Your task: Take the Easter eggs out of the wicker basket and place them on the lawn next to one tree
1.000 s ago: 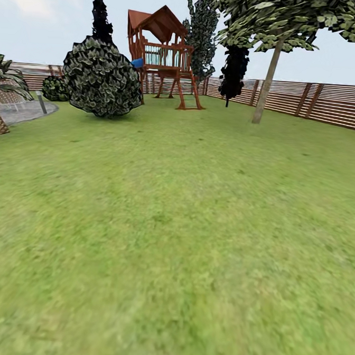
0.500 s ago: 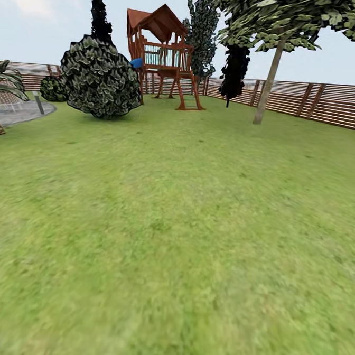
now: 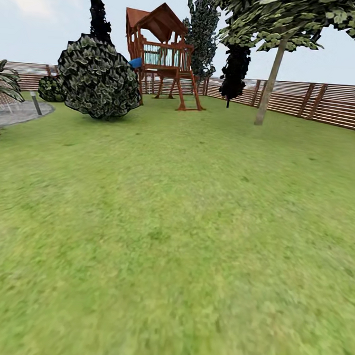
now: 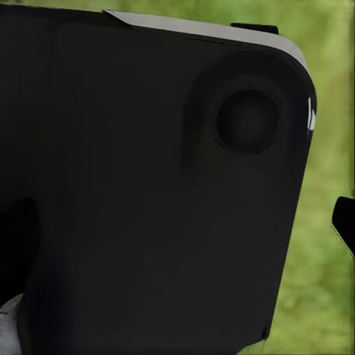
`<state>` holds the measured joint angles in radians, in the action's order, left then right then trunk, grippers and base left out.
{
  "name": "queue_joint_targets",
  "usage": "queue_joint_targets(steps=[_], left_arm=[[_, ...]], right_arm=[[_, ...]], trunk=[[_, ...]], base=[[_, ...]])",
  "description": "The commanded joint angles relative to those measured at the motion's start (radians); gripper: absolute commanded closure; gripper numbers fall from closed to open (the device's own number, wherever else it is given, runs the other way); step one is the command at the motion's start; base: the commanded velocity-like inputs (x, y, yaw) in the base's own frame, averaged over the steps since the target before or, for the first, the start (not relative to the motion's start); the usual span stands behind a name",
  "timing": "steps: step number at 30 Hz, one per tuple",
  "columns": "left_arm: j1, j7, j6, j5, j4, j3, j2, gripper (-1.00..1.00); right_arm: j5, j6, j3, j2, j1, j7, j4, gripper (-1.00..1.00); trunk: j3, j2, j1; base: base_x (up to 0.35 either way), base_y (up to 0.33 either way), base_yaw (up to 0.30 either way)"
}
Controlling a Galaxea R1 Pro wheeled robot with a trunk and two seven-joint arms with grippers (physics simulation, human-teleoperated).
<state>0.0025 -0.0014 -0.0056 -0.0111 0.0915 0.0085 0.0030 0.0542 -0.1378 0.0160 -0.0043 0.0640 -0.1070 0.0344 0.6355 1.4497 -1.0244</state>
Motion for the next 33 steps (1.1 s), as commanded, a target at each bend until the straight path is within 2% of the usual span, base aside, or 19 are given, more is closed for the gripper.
queue_joint_targets(steps=[1,33], left_arm=[[0.000,0.000,-0.001,-0.001,0.001,0.001,0.000,-1.00],[0.000,0.000,-0.001,-0.001,0.001,0.000,-0.001,-1.00]], right_arm=[[0.006,-0.003,0.001,0.000,0.000,-0.002,-0.001,-1.00],[0.006,-0.003,0.001,0.000,0.000,-0.002,-0.001,-1.00]], trunk=[[0.001,0.000,-0.001],[0.001,0.000,-0.001]], base=[[0.320,0.000,0.000],[0.320,0.000,0.000]])
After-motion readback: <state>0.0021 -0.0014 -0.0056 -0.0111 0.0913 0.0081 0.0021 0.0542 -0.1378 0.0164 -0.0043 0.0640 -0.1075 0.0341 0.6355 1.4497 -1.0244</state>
